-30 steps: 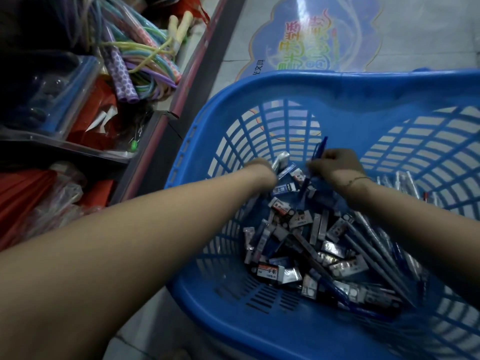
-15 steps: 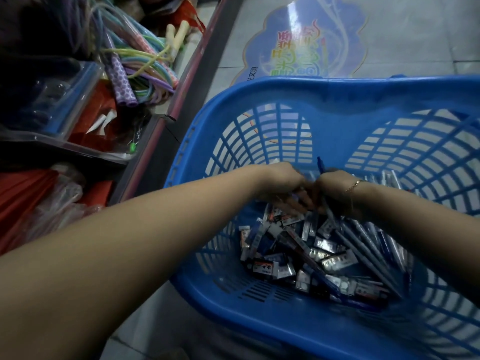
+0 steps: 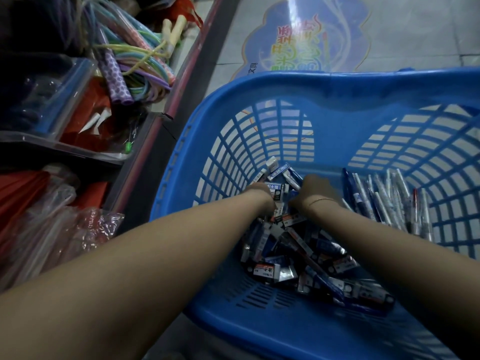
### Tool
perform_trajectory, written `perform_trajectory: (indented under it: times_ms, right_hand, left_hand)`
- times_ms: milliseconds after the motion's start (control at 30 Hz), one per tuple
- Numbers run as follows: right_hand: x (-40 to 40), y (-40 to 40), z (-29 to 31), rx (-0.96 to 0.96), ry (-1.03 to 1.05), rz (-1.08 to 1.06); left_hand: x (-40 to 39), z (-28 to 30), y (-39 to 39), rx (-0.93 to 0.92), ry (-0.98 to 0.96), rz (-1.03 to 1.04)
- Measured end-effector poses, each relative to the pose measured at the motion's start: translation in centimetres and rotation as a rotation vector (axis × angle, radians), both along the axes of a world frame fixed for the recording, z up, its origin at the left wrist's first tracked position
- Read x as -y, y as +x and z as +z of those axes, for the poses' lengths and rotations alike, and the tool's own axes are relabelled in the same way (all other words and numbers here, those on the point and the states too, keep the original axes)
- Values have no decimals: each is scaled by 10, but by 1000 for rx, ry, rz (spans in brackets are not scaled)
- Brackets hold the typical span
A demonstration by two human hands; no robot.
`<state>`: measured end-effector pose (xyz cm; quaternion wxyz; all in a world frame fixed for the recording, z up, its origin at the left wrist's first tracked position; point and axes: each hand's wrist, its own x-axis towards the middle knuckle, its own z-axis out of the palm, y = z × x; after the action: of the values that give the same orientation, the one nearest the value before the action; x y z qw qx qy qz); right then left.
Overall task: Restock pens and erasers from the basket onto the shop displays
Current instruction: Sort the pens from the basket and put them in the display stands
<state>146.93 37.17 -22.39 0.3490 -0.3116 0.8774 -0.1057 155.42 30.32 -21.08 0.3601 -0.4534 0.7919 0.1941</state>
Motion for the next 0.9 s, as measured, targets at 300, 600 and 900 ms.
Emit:
perform_trajectory:
  times_ms: [300,600,900]
  right_hand:
    - [-13,-37,2,-28,-71,12]
    - [-20,-62,21,106,-15,-50]
    - [-16,-53,34,300,-66,-250]
  left_hand:
    - [7,34,-7,-213,155,313]
    - [-13,6,-27,-201,-50,-127]
    - [-27,-6,-48,-188,-236,-290]
